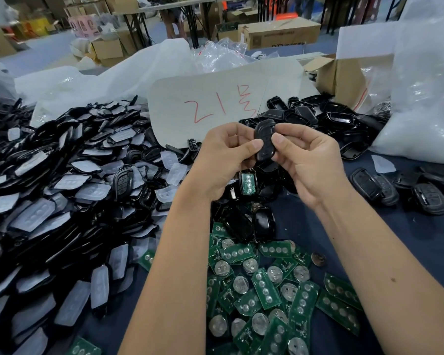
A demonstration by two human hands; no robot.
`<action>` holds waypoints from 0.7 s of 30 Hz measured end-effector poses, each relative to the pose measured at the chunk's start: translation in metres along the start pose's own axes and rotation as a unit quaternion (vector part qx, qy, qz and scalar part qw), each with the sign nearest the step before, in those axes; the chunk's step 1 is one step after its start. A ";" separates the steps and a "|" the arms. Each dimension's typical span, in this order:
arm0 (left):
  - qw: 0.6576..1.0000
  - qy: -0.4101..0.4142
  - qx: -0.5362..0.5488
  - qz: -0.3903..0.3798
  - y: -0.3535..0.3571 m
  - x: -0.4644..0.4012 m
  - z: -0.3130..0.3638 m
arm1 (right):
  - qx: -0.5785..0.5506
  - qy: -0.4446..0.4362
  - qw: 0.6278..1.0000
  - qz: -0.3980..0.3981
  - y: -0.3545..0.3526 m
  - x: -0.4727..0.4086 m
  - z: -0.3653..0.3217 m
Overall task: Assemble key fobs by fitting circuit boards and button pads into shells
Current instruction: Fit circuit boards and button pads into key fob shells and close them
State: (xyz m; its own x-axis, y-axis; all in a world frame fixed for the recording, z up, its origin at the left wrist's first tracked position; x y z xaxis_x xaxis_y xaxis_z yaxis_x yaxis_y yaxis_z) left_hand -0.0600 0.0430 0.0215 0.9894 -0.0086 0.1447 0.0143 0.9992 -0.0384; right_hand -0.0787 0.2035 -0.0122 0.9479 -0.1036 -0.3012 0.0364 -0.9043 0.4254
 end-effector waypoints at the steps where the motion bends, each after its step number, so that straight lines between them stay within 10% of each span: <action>1: 0.999 0.023 -0.031 0.023 0.001 0.000 0.004 | 0.039 -0.029 0.999 0.006 0.002 0.000 0.000; 12: 0.932 0.194 -0.286 0.113 0.012 0.004 0.021 | 0.032 -0.036 0.999 0.024 0.009 0.006 -0.001; 17: 0.955 0.131 -0.259 0.064 0.001 0.002 0.017 | 0.012 -0.030 0.999 0.029 0.004 0.000 -0.006; 21: 0.912 -0.020 -0.390 0.128 -0.014 -0.003 -0.004 | -0.097 0.010 0.995 0.027 0.001 -0.002 -0.009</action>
State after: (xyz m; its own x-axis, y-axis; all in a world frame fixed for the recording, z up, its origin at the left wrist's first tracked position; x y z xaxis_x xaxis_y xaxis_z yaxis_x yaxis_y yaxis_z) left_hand -0.0628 0.0286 0.0179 0.9688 0.2386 0.0673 -0.1035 0.6360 -0.7647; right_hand -0.0776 0.2064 -0.0040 0.9560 -0.1404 -0.2577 0.0434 -0.8009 0.5973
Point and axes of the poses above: each hand's wrist, its own x-axis away from the middle knuckle, its own y-axis out of the palm, z = x × y, the point moved 2 cm from there along -x, towards the middle knuckle, and after that the axes turned 12 degrees about -y, right-handed, at the moved point
